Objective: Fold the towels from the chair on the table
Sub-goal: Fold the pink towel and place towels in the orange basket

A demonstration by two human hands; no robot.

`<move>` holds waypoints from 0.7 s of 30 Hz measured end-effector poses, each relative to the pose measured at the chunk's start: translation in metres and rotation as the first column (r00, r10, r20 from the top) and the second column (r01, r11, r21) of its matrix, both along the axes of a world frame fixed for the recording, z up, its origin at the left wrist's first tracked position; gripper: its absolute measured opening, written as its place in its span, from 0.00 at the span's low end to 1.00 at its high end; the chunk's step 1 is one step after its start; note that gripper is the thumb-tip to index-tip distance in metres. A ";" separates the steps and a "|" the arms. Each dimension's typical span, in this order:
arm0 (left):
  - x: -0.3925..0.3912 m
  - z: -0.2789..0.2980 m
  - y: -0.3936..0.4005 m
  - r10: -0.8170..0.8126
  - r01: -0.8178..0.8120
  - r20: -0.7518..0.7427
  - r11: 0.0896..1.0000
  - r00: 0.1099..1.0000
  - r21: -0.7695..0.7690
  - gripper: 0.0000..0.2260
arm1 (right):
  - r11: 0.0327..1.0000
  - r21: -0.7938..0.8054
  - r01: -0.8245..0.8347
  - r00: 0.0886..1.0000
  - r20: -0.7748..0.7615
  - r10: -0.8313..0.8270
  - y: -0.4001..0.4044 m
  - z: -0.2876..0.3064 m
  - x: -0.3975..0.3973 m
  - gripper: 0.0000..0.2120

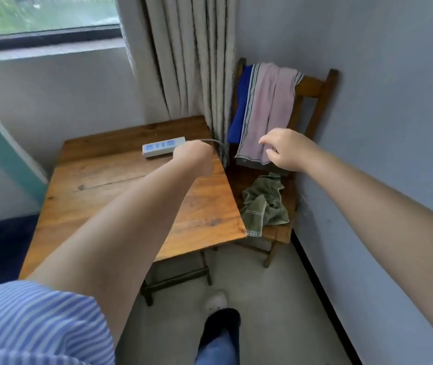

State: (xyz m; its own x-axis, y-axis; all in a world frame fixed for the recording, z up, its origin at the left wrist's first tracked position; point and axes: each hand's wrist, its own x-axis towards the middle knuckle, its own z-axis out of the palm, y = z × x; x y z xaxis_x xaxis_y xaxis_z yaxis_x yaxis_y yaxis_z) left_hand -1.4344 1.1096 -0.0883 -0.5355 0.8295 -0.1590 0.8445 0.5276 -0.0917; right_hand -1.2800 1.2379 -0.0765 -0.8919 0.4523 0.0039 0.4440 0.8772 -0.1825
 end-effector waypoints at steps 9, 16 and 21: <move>-0.078 -0.013 0.149 -0.156 0.160 0.089 0.986 0.984 -0.049 0.10 | 0.969 -0.063 0.238 0.971 0.054 -0.235 0.139 -0.011 -0.049 0.18; -0.136 -0.008 0.260 -0.194 0.188 0.184 0.981 0.964 0.051 0.08 | 0.890 -0.107 0.444 0.894 -0.023 -0.448 0.229 -0.014 -0.094 0.16; -0.151 -0.019 0.314 -0.159 0.121 0.317 0.983 0.935 0.137 0.14 | 0.803 -0.128 0.582 0.801 -0.079 -0.593 0.281 -0.028 -0.118 0.13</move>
State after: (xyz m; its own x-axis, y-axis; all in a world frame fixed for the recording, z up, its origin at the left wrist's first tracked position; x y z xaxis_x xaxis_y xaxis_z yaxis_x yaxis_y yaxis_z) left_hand -1.5854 1.4237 -0.1072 -0.3474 0.9150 -0.2053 0.8840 0.3926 0.2536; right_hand -1.3978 1.5194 -0.1041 -0.4510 0.8924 0.0166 0.8408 0.4310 -0.3275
